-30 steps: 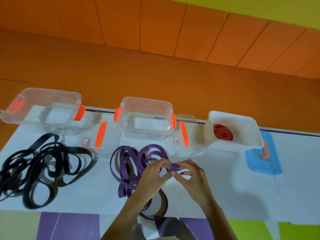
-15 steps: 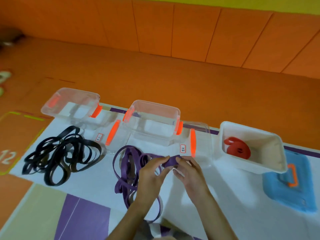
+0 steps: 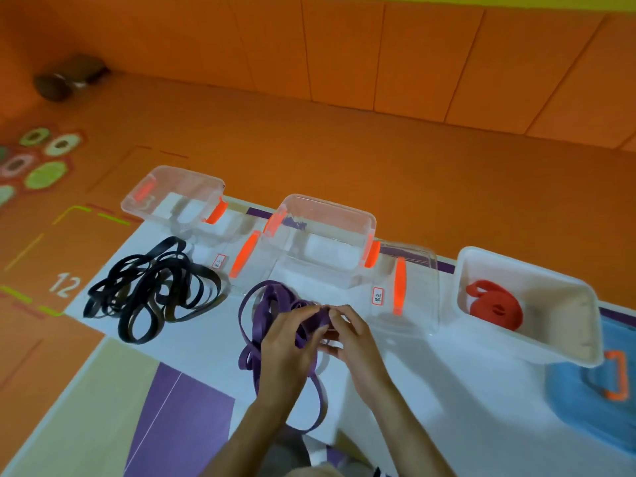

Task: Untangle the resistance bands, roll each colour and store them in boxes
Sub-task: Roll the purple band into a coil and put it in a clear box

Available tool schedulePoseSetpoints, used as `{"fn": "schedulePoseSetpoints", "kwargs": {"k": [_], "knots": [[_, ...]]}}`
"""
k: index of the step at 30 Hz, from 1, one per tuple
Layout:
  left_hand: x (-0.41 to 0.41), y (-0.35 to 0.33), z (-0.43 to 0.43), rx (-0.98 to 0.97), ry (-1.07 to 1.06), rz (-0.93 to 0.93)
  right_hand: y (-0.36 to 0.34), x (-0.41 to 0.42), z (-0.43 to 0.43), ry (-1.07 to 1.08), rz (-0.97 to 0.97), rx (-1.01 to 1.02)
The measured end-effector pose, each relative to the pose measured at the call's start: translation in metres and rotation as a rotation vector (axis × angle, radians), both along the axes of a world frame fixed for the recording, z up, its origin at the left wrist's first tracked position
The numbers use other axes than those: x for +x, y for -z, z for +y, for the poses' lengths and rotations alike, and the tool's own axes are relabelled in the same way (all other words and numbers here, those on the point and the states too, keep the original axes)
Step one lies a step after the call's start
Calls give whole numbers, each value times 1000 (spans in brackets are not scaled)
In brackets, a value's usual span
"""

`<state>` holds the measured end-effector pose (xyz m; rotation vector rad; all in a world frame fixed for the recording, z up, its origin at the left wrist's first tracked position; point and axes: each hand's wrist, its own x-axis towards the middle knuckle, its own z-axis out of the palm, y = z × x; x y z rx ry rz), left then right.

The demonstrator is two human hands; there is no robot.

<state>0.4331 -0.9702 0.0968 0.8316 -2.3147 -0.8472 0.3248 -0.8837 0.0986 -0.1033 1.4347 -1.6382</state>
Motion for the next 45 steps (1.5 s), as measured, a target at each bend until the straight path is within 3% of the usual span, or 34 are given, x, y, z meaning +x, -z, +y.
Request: {"fn": "schedulePoseSetpoints", "kwargs": {"k": [5,7,16,20,32,34,37,40,42,45], "knots": [[1,1,-30,15,51,-46,4,8,-25,27,306,96],[2,5,-44,6,113,-19,3,11,-32,99,316,129],[7,28,-90,120,269,137,-5,50,-72,554,-14,118],[14,25,-114,235,346,161,-8,62,-90,561,-24,131],[22,12,-164,486,421,311,-25,73,-115,564,-305,-195],[19,11,-165,466,452,285,-25,74,-112,525,-185,-98],[12,4,-157,401,450,158,-27,71,-104,463,245,170],[4,-1,-143,296,477,130,-29,71,-97,435,510,280],[-1,-5,-136,284,531,140,-29,73,-91,499,549,310],[-4,-10,-130,350,628,185,-31,74,-80,635,411,214]]}}
